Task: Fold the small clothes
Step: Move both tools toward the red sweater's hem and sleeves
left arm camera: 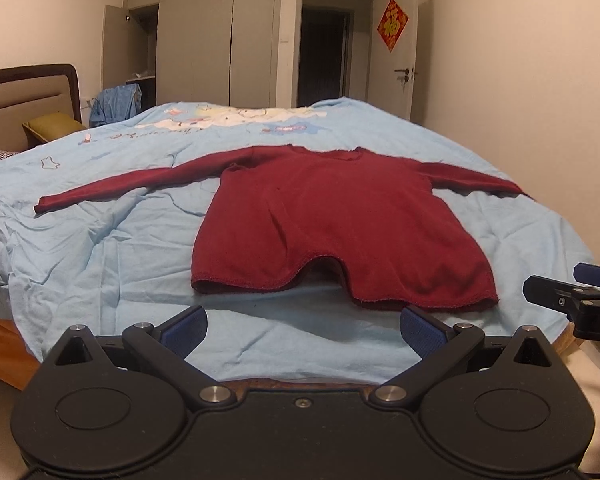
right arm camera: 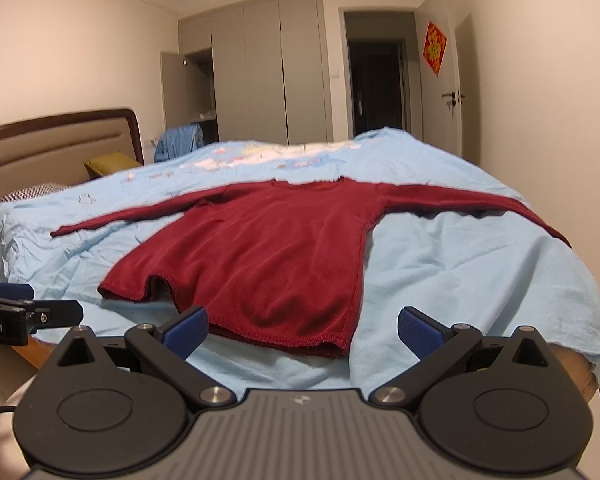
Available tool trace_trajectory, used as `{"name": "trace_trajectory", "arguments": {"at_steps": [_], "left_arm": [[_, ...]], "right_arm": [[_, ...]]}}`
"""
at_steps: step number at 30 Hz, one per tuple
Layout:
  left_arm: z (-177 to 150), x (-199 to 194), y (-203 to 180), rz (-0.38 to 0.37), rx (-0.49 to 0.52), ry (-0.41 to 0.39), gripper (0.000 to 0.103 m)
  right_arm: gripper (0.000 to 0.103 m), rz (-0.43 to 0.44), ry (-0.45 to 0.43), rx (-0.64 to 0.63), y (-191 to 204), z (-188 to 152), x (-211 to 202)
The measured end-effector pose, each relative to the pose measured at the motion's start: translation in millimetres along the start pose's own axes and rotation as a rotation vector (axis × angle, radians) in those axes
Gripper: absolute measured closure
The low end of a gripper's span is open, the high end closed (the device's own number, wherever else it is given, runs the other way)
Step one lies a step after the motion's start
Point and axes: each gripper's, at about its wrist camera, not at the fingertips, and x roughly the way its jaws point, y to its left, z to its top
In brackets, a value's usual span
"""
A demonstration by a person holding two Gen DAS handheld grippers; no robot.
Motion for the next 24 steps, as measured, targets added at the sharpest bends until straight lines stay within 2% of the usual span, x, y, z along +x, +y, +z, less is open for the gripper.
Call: {"name": "trace_trajectory", "arguments": {"at_steps": [4, 9, 17, 24], "left_arm": [[9, 10, 2, 0.005, 0.003, 0.021, 0.001], [30, 27, -1, 0.012, 0.031, 0.029, 0.001], [69, 61, -12, 0.027, 0.075, 0.039, 0.001], [98, 110, -20, 0.038, -0.001, 0.041, 0.001]], "right_arm": [[0.000, 0.017, 0.050, -0.030, 2, 5, 11], [0.000, 0.017, 0.041, -0.040, -2, 19, 20], [0.000, -0.002, 0.054, 0.015, -30, 52, 51], [0.000, -0.075, 0.055, 0.069, -65, 69, 80]]}}
